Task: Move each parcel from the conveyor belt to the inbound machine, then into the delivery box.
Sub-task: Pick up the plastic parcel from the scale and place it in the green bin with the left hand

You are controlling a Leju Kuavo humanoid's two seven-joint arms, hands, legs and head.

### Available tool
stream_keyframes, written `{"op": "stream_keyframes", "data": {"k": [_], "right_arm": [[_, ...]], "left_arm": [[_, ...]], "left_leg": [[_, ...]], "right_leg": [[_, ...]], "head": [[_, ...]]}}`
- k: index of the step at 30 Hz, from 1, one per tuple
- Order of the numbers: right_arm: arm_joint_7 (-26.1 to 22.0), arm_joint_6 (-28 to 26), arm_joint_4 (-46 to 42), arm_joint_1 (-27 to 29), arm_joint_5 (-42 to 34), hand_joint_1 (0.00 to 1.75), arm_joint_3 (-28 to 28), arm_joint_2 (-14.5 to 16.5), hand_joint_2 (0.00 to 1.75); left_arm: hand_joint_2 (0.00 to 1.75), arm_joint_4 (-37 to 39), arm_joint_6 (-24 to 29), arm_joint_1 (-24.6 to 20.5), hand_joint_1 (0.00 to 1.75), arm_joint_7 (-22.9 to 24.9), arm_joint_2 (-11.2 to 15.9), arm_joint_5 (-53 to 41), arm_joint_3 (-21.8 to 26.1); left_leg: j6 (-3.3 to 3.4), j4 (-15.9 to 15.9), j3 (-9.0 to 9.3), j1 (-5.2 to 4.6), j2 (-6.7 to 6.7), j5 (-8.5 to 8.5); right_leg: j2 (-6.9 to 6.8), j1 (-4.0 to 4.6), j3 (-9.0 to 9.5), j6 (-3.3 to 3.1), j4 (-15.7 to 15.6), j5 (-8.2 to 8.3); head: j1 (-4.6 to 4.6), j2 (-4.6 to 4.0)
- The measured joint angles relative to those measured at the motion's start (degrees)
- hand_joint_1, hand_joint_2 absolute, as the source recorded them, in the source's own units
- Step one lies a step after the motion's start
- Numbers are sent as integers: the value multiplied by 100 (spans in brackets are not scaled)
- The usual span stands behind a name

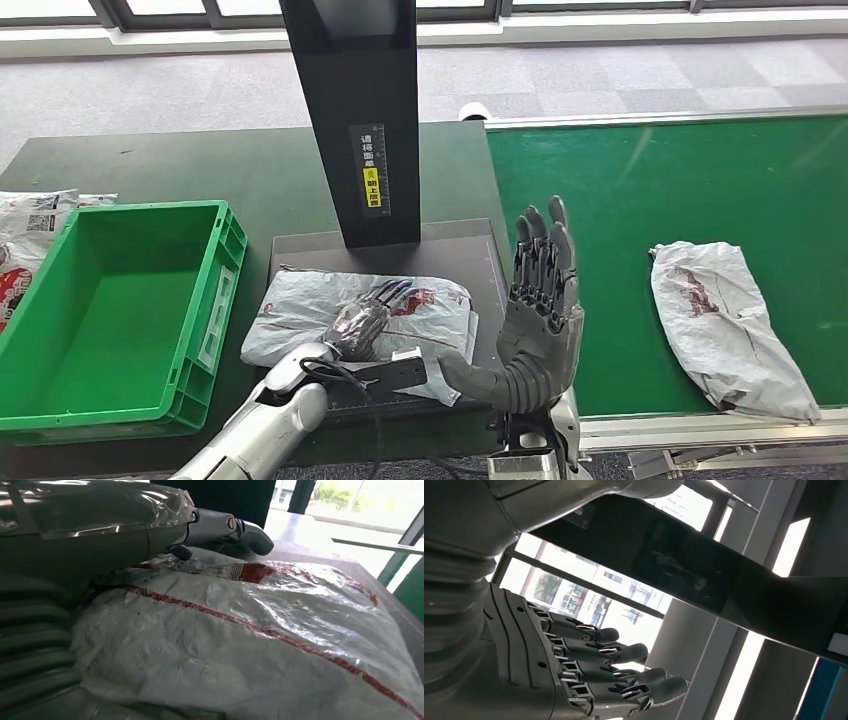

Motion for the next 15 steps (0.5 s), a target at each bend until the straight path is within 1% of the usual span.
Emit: {"op": "stream_keyframes", "data": {"k": [7,11,15], "right_arm": [[0,54,88,-244,-50,0,0,2,175],[0,-79,206,-413,-183,0,5,1,175],[0,-232,302,-535,-273,0,80,-4,175]], "left_arm": [[175,228,-106,-93,0,-7,53,-58,-13],[175,294,-295,-187,175,-105,99,-64,-51],[175,286,-259,-227,175,-182,174,-42,-85]], "left_leg": [[0,-1,-4,2,-2,0],[0,-1,1,1,-3,0],[-1,-1,8,2,-3,1]], "right_leg": [[-1,0,0,-1,0,-4],[-3,0,9,-1,0,-3],[-3,1,12,-1,0,-2]], "head": [[0,0],[0,0],[0,0]]}}
